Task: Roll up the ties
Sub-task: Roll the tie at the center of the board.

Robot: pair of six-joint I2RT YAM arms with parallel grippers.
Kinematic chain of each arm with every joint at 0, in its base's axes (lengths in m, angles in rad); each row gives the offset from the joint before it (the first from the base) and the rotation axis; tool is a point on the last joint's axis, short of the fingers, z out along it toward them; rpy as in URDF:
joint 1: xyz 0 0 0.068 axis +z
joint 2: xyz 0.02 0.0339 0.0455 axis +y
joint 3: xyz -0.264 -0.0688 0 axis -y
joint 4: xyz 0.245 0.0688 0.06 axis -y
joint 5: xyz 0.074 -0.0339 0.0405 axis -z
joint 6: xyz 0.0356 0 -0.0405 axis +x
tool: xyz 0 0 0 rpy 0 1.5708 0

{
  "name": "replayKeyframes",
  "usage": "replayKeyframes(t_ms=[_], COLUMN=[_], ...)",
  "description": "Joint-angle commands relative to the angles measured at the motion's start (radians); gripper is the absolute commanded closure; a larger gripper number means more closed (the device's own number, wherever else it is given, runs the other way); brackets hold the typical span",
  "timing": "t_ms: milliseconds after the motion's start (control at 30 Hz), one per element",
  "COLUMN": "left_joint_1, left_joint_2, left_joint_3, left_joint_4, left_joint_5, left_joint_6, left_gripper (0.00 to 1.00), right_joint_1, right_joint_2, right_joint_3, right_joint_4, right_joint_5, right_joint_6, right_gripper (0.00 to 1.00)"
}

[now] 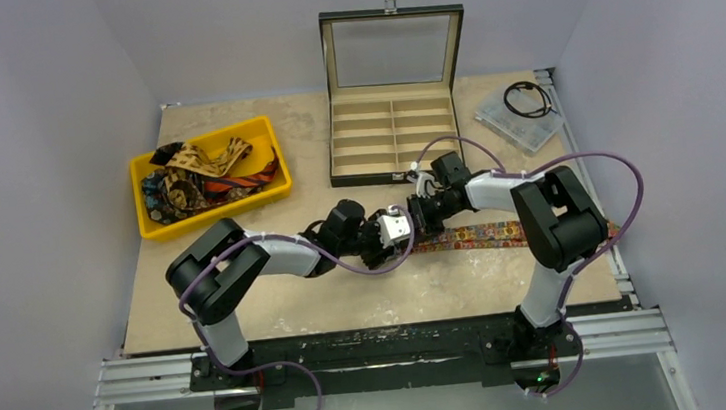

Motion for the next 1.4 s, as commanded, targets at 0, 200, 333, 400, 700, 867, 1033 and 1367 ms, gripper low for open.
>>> replayKeyframes(t_ms=[0,200,333,400,700,867,1033,1367], left_joint_1=[0.036,0.055,0.053,0.053,0.037,0.036,0.03,0.007], left_joint_2=[0.013,0.058,0.107,0.132,0.082,0.003,0.01,0.05], left_joint_3=[-0.086,-0.114,-0.098,-0.085,-0.066,-0.04,0.012,0.071], left_joint_4=[0.085,0.267,0.323,0.342,0.097,-0.133,-0.256,-0.324], left_joint_5=[0.103,0.163,0.201,0.197,0.121,0.091,0.053,-0.002], left_joint_6=[-0.019,-0.013,-0.024,-0.039,0.049,0.068,0.078,0.117], left_gripper=[0.43,0.4,0.39,0.39,0.75,0.8,0.81,0.8], right_joint_1=[-0.014,-0.036,-0.044,-0.044,-0.053,-0.057,-0.076,-0.038], right_joint_2=[0.056,0.077,0.08,0.081,-0.013,-0.101,-0.153,-0.09], right_joint_3=[0.027,0.039,0.039,0.036,0.027,0.062,0.049,0.011], right_joint_4=[-0.063,-0.094,-0.11,-0.114,-0.11,-0.19,-0.22,-0.042], right_joint_5=[0.138,0.145,0.138,0.135,0.034,-0.036,-0.037,-0.067], right_joint_6=[-0.074,-0.099,-0.12,-0.127,-0.189,-0.216,-0.195,-0.001], right_gripper=[1.0,1.0,1.0,1.0,0.86,0.66,0.57,0.53])
